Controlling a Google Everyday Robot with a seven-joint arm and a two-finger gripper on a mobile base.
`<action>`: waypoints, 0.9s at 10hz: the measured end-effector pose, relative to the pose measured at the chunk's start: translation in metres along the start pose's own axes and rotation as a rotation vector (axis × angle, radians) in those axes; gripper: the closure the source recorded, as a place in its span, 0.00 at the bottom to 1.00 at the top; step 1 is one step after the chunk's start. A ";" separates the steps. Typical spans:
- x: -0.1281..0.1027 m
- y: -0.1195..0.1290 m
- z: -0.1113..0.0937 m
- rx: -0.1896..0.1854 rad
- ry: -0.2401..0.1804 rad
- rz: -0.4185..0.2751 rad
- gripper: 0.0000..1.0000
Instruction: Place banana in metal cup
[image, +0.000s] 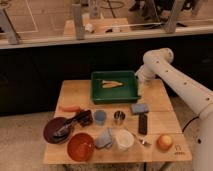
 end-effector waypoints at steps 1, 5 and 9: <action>-0.011 -0.013 0.008 0.021 -0.016 0.014 0.20; -0.046 -0.061 0.042 0.083 -0.074 0.037 0.20; -0.066 -0.069 0.063 0.116 -0.168 0.058 0.20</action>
